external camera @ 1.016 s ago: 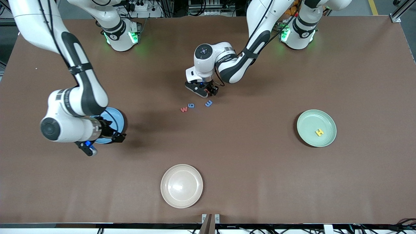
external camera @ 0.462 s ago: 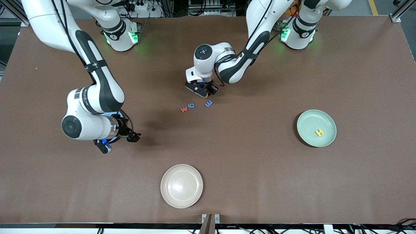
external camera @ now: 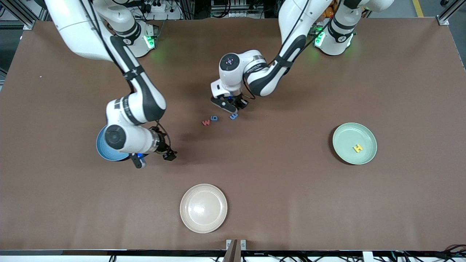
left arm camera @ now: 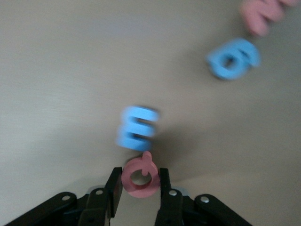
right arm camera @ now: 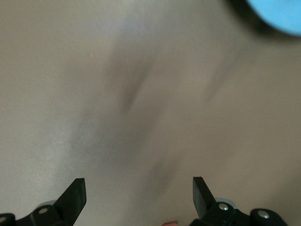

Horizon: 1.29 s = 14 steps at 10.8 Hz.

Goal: Sort upper and lower case letters into plates
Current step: 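Grasp the pink Q with the left gripper while the right gripper returns, then release the Q onto the green plate with the left gripper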

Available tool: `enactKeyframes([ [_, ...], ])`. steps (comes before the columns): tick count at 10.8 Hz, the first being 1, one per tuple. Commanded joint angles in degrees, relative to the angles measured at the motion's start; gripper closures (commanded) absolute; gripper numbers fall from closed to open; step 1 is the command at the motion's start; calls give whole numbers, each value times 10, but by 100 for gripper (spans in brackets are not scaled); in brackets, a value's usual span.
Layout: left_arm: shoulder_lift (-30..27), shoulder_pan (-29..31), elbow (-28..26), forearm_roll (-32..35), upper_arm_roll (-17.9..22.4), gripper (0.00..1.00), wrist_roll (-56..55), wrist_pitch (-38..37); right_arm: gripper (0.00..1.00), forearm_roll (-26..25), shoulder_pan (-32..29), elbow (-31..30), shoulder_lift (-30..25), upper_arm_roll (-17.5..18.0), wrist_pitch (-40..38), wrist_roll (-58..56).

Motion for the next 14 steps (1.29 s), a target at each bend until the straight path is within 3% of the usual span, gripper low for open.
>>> enactKeyframes([
  [1, -82, 55, -13, 16, -2, 100, -7, -78, 0, 6, 18, 6, 1, -1, 4, 59],
  [4, -119, 157, -25, 16, -5, 100, 59, -127, 0, 6, 61, 5, 5, -2, 22, 120],
  [7, -145, 291, -57, 16, -5, 100, 192, -128, 0, -1, 99, -6, 9, -3, 40, 176],
  [9, -146, 349, -61, 14, 6, 100, 270, -128, 0, -18, 118, -24, 8, -2, 44, 212],
  [12, -128, 364, -59, 7, 87, 100, 379, -110, 0, -30, 133, -36, 10, -3, 54, 258],
  [14, -102, 375, -60, 7, 118, 100, 424, -76, 0, -59, 147, -52, 10, -2, 62, 290],
])
